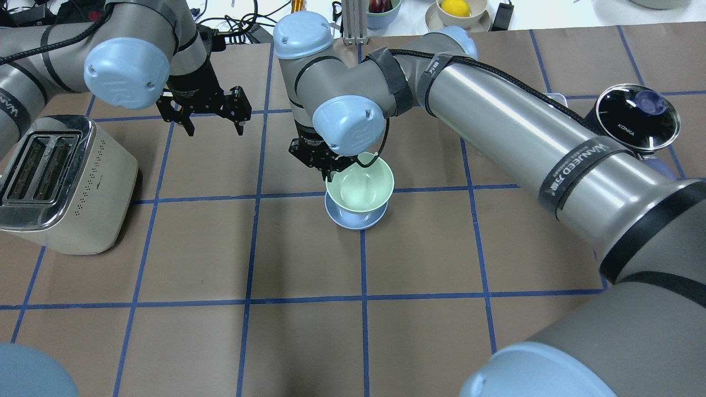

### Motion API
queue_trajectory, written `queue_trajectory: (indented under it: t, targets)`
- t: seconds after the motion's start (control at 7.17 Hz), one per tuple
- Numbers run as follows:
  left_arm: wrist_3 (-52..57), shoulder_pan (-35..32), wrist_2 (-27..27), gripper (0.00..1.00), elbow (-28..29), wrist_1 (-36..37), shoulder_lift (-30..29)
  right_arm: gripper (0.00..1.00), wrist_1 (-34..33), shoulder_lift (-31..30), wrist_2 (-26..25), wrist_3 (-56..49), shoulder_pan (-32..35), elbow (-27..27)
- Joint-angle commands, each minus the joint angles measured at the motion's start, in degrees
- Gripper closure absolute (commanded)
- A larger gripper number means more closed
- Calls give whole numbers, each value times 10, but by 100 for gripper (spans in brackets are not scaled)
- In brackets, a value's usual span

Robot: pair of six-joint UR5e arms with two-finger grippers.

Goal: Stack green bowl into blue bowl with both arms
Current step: 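Carry the pale green bowl with the right gripper over the light blue bowl, then lower the green bowl into the blue bowl and open the right gripper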

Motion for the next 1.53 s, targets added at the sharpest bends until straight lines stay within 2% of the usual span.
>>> queue_trajectory:
  t: [0.0, 0.14, 0.42, 0.7, 0.98, 1.12, 1.26, 1.4]
  targets:
    - [0, 0, 0, 0, -2, -1, 0, 26, -5, 5, 9, 1, 2, 0]
    - [0, 0, 1, 0, -2, 0, 0, 0, -2, 4, 8, -1, 2, 0]
    - [0, 0, 1, 0, 2, -1, 0, 0, 8, -1, -1, 0, 1, -2]
    - [-6, -3, 4, 0, 6, -1, 7, 0, 76, -58, -11, -29, -16, -6]
    - [-9, -12, 7, 0, -1, -30, 31, 0, 105, -117, -28, -112, -65, -3]
    - [-16, -15, 19, 0, 0, -63, 46, 0, 150, -146, -32, -183, -96, -3]
    - [-62, -40, 17, 0, 0, -70, 63, 0, 191, -171, -35, -249, -128, -3]
    - [-101, -78, 16, 0, -5, -73, 75, 0, 199, -191, -36, -287, -155, 0]
